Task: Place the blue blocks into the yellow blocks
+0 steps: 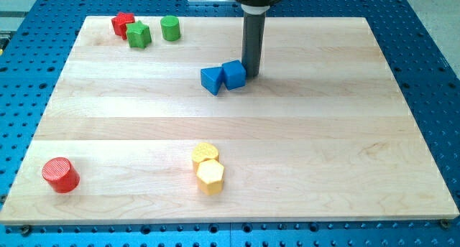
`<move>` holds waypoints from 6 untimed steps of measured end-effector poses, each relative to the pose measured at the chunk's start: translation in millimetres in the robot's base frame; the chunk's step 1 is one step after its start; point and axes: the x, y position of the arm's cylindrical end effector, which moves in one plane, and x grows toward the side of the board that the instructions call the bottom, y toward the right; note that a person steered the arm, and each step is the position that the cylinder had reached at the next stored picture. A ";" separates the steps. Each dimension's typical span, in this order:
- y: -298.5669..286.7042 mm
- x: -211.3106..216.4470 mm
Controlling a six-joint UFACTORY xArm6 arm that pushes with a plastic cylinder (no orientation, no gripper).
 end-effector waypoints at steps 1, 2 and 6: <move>-44.1 15.3; -57.2 56.4; -84.6 137.8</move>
